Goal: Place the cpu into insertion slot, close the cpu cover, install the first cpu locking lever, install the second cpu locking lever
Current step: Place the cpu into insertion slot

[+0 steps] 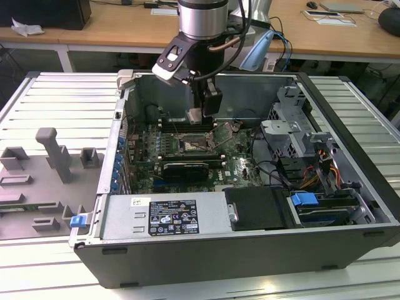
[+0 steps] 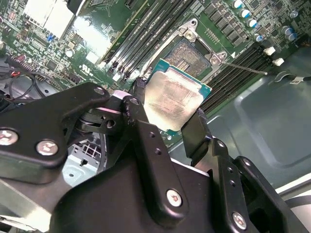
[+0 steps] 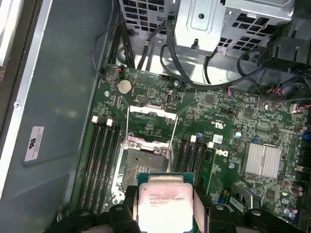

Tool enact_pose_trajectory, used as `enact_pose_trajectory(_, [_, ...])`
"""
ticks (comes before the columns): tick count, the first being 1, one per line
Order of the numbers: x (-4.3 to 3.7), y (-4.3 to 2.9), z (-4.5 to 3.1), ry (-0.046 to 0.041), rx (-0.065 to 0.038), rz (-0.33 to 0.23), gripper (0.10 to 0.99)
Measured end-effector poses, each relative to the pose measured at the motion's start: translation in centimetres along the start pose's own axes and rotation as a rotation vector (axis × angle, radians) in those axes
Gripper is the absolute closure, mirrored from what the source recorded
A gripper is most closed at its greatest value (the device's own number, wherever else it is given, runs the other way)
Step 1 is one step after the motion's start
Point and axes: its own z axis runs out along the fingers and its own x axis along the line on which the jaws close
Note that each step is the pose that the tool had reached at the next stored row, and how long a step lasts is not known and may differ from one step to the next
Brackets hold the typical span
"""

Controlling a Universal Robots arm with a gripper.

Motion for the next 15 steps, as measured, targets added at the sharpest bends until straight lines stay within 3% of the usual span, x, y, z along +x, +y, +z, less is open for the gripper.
enact_pose_trajectory(10, [-0.01,-0.03,0.41,-0.0025,0.0,0.031,0.545])
enact_pose_trajectory(15, [-0.01,-0.06,0.74,-0.0072,-0.001,0.074,0.545])
